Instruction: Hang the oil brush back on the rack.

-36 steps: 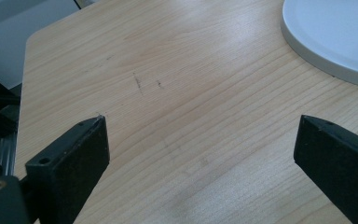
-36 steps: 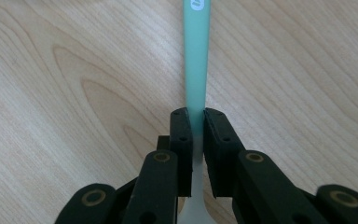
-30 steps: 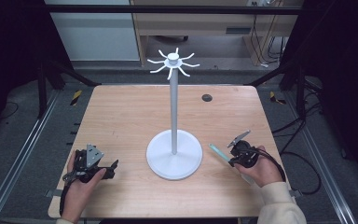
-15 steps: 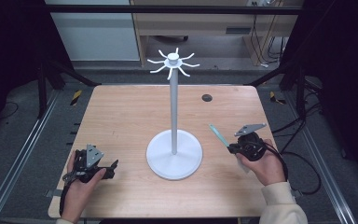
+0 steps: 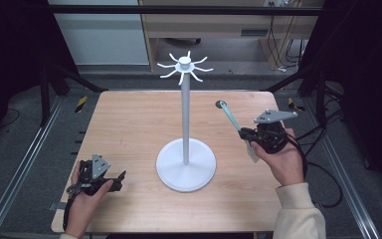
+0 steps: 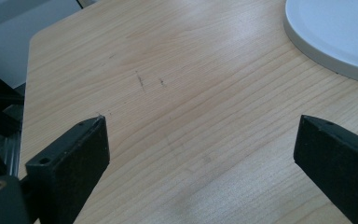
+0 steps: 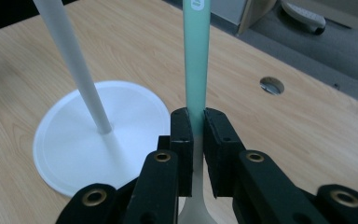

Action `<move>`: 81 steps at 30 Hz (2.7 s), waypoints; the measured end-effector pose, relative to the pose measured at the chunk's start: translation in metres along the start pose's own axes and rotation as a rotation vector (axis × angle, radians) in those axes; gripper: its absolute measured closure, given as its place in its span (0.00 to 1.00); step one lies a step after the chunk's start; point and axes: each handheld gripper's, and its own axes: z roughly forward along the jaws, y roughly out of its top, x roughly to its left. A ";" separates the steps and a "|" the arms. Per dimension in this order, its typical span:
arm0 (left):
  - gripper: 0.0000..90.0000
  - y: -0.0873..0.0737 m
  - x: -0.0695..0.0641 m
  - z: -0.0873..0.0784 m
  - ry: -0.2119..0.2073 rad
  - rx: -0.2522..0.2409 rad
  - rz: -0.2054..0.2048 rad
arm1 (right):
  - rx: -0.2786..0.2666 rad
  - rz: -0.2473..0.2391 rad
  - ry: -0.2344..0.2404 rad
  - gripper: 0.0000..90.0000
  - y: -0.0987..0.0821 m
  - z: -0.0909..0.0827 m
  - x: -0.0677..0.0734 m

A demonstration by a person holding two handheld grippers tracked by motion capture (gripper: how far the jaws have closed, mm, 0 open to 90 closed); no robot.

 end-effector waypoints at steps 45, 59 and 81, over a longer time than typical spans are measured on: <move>0.04 0.002 0.000 -0.001 -0.007 -0.019 -0.013 | -0.296 0.028 -0.033 0.92 0.002 -0.033 0.022; 0.04 0.002 0.000 -0.001 -0.008 -0.014 -0.006 | -0.364 0.002 -0.011 0.92 0.013 -0.050 0.035; 0.04 0.002 -0.001 0.000 -0.013 -0.016 -0.006 | -0.423 -0.019 0.002 0.92 0.022 -0.062 0.048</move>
